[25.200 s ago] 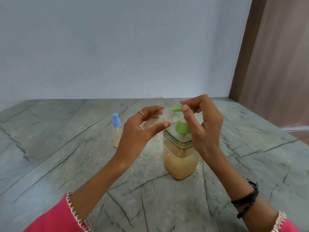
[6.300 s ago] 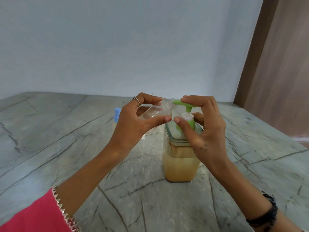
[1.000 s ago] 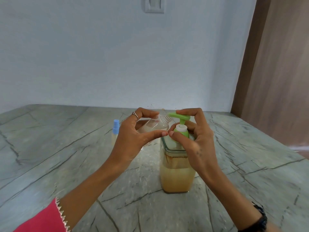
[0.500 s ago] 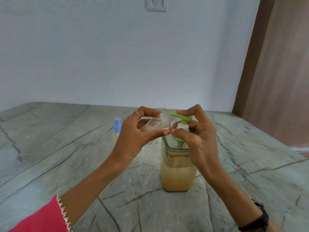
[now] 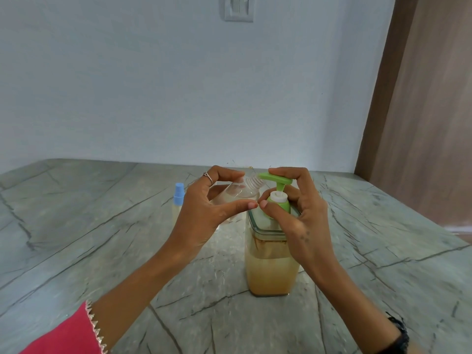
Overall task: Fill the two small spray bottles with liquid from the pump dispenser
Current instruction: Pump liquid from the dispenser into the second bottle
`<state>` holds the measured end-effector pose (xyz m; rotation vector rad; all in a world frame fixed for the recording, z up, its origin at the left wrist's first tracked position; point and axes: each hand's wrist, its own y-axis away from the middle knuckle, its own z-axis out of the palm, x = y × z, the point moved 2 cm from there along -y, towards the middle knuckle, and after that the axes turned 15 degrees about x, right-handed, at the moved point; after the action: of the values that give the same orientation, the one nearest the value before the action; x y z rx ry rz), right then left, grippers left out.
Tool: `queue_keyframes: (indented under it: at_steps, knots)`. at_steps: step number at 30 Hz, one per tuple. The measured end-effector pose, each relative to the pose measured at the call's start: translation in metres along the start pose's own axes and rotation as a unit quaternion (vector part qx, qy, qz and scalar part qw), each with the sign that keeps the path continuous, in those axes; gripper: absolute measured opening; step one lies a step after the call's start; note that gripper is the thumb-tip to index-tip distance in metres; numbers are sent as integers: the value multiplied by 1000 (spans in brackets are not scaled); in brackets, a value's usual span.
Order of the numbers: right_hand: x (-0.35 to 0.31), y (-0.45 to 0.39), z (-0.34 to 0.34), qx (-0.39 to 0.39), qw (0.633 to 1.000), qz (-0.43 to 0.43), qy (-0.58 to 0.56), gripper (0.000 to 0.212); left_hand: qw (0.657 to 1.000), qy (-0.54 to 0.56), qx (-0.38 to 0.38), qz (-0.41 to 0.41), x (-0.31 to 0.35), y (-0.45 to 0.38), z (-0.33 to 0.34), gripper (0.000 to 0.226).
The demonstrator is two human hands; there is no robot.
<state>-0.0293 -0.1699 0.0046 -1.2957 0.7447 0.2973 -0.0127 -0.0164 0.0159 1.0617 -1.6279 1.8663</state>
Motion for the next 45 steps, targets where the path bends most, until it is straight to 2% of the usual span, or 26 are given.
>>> queue_keyframes:
  at_steps: [7,23,34,38,42,45]
  knots:
    - [1,-1,0,11,1000,13,-13,33,1000,-6,0,3,-1,-2,-1,45]
    - [-1,-1,0,52,998,-4,46,20,1000,22,-9,-7,-5,-1,0,44]
    - [1,1,0,15,1000,-9,19,35,1000,19,-2,-19,-5,-1,-1,43]
    - [-2,-2,0,0,999,33,25,52,1000,19,2,-23,-3,-2,-1,42]
    - [-5,-5,-3,-54,994,76,55,42,1000,11,2,-23,-4,-5,-4,42]
    - [-12,-8,-9,-25,987,145,60,34,999,18,-4,-26,-3,-4,-5,43]
